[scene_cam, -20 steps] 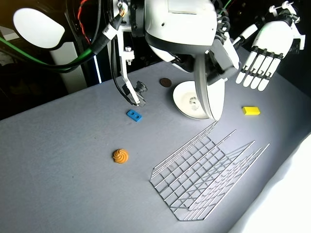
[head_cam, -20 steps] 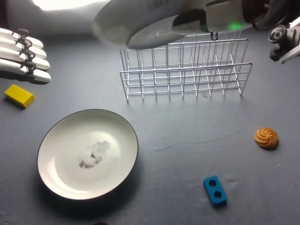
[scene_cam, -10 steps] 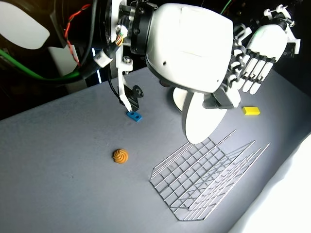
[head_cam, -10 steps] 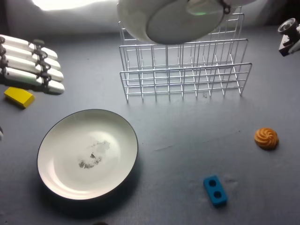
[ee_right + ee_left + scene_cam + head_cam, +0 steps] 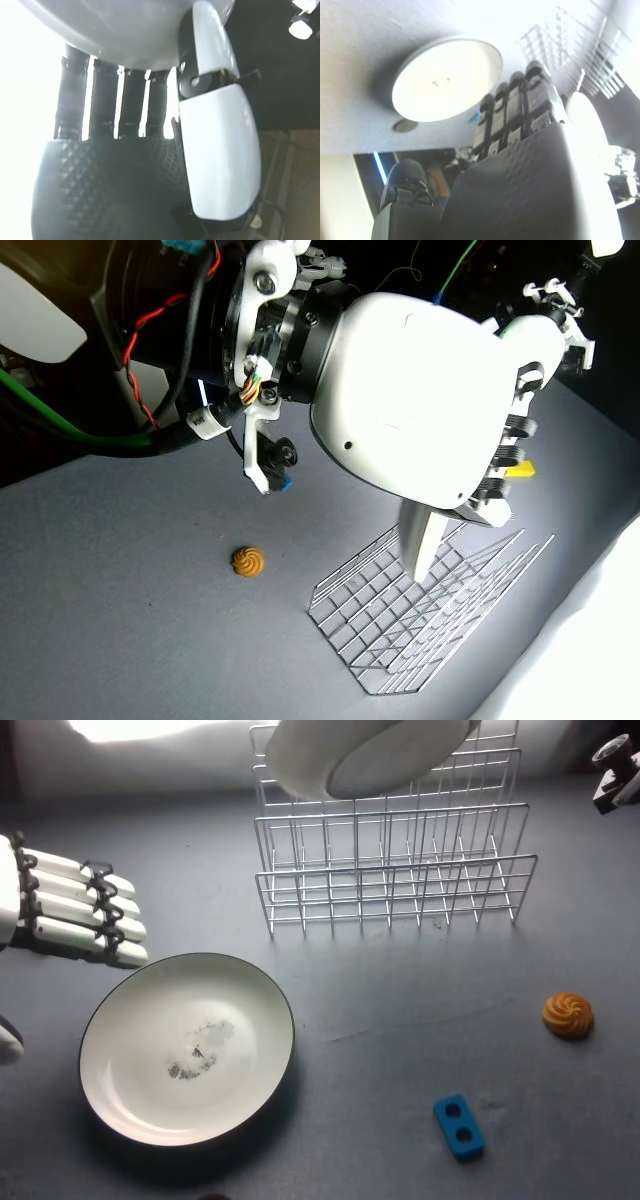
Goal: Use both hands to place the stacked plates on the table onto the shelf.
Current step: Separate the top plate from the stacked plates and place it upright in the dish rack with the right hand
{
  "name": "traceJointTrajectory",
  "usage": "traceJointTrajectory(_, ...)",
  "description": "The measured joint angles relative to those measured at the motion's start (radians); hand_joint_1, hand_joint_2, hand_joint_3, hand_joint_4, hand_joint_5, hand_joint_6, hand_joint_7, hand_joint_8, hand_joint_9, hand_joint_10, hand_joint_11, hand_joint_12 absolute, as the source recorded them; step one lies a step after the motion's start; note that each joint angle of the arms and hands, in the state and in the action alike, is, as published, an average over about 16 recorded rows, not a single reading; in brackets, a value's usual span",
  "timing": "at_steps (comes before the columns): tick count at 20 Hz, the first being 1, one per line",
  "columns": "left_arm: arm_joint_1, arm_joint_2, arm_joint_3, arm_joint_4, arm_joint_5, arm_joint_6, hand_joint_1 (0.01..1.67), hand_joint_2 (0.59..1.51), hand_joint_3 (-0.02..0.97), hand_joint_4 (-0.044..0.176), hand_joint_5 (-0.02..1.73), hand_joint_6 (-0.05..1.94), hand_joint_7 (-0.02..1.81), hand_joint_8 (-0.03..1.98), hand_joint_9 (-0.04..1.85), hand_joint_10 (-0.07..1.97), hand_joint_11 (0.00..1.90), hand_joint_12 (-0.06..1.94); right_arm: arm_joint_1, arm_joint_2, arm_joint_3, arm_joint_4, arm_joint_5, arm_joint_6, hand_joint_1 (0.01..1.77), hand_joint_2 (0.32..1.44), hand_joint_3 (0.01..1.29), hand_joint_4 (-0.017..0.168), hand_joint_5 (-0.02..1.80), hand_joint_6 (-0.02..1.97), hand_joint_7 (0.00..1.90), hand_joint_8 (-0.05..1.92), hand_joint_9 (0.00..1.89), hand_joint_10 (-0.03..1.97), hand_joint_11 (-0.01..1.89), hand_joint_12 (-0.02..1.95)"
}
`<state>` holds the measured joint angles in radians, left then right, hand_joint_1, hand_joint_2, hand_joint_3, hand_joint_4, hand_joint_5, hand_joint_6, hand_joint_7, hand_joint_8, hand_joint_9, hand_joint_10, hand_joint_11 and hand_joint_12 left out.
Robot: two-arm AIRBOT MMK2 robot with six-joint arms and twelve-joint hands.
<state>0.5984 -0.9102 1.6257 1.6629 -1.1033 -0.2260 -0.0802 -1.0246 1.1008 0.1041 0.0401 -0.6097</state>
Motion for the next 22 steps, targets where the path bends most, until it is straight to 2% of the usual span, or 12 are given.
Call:
traceJointTrajectory(10, 0.085, -0.017, -0.014, -0.013, 0.028, 0.019, 0.02, 1.168, 0.012, -0.001, 0.07, 0.02, 0.06, 0.01, 0.04, 0.01, 0.02, 0.01, -0.010, -0.049, 0.083, 0.071, -0.003, 0.011, 1.22, 1.04, 0.01, -0.004, 0.93, 0.97, 1.08, 0.88, 1.03, 0.76, 0.71, 1.50)
traceJointTrajectory(22, 0.110, -0.023, -0.015, -0.017, 0.034, 0.018, 0.02, 1.174, 0.012, -0.001, 0.07, 0.02, 0.06, 0.01, 0.04, 0.01, 0.02, 0.01, -0.071, -0.109, 0.172, 0.133, 0.024, 0.014, 1.22, 1.05, 0.01, -0.006, 0.90, 0.97, 1.03, 0.99, 0.96, 0.86, 0.69, 1.56)
